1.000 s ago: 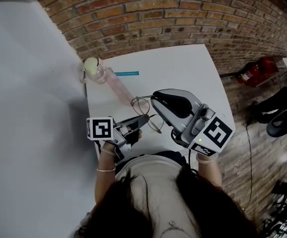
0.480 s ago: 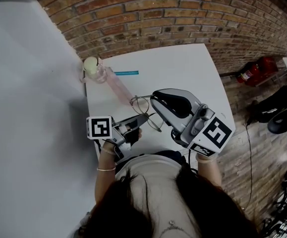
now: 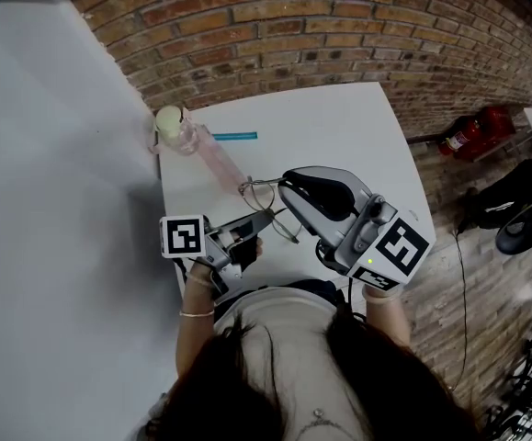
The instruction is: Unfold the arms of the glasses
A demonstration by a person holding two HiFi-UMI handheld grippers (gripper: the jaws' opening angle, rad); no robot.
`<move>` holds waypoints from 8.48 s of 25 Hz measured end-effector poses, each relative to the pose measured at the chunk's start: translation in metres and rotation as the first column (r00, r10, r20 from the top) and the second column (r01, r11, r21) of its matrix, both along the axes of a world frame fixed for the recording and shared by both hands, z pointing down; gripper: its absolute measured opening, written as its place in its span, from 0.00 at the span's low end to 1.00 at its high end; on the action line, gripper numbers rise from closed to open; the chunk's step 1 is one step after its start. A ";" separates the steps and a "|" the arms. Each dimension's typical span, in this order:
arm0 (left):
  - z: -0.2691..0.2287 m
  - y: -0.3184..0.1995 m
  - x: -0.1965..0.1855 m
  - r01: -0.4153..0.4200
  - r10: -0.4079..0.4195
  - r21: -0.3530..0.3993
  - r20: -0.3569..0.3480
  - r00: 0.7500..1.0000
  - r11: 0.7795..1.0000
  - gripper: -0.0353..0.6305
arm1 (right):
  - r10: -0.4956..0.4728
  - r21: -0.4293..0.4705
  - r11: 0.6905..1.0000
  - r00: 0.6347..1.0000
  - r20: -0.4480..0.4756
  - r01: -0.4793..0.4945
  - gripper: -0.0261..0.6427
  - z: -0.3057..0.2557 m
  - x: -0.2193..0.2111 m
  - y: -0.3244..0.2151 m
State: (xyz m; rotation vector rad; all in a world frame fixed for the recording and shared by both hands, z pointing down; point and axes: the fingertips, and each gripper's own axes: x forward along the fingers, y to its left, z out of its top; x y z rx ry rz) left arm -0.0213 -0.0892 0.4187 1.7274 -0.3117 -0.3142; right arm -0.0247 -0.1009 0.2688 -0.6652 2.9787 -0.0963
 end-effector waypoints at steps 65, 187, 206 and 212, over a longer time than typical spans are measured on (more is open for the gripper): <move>-0.004 -0.001 -0.002 0.024 -0.024 0.022 0.028 0.999 0.999 0.09 | 0.015 -0.142 0.989 0.993 -0.116 -0.031 0.13 0.057 -0.006 -0.013; -0.016 -0.015 -0.016 0.184 -0.183 0.073 -0.018 0.983 0.980 0.09 | -0.011 -0.136 0.991 0.998 -0.066 0.002 0.08 0.054 -0.021 0.002; -0.015 -0.017 -0.021 0.202 -0.199 0.053 -0.055 0.978 0.978 0.09 | 0.007 -0.101 0.995 1.000 -0.012 -0.008 0.08 0.044 -0.014 0.002; -0.017 -0.018 -0.023 0.214 -0.211 0.050 -0.061 0.976 0.975 0.09 | 0.016 -0.100 0.995 1.000 0.007 -0.015 0.08 0.039 -0.008 0.001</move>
